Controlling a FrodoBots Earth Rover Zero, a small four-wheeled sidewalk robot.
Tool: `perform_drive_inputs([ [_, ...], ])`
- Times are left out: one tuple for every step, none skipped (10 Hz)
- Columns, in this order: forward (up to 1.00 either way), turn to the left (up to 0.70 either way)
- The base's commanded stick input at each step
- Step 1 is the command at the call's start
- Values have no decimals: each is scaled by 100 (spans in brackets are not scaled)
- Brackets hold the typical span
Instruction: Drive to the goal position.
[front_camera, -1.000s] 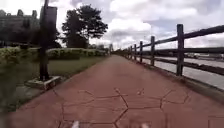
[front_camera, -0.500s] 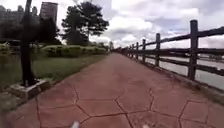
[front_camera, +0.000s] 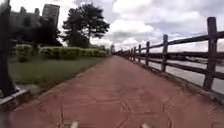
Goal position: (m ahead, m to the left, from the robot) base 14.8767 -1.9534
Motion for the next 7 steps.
perform_drive_inputs([
  [100, 0],
  [100, 0],
  [100, 0],
  [100, 0],
  [100, 0],
  [100, 0],
  [100, 0],
])
